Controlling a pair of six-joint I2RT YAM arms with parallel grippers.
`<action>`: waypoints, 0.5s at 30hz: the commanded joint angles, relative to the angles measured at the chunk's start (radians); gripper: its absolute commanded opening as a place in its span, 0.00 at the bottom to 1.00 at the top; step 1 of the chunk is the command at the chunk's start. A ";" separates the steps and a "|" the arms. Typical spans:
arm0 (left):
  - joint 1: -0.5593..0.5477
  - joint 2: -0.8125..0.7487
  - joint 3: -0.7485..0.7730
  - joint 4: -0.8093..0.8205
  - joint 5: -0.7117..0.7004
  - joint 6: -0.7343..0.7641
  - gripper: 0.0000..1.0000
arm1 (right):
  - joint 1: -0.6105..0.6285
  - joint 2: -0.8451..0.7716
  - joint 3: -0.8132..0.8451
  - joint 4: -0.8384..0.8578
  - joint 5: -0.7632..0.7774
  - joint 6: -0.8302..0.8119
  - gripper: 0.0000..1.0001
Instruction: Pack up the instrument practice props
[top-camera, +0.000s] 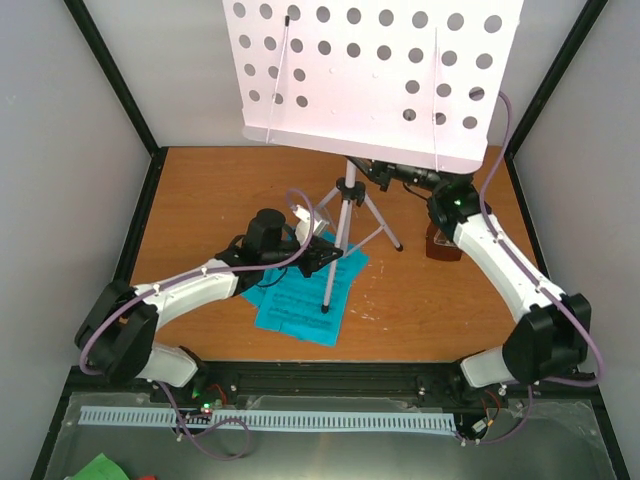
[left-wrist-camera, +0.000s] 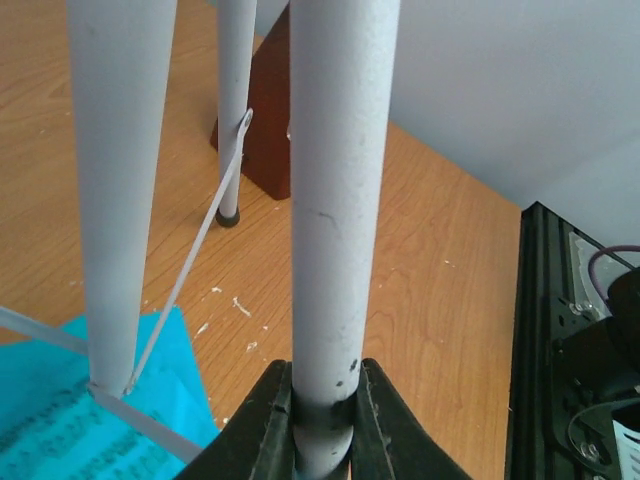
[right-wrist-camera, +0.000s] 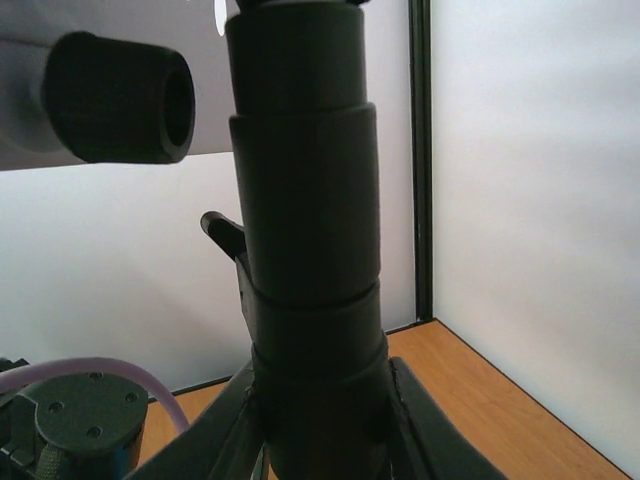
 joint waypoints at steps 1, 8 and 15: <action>0.006 -0.058 0.078 0.122 -0.036 0.001 0.00 | 0.033 -0.141 -0.041 0.050 0.001 -0.002 0.03; -0.039 -0.086 0.099 0.185 -0.093 0.008 0.00 | 0.067 -0.234 -0.152 0.036 0.038 -0.014 0.03; -0.040 -0.071 0.153 0.259 -0.110 0.011 0.00 | 0.091 -0.291 -0.206 -0.010 0.071 -0.038 0.03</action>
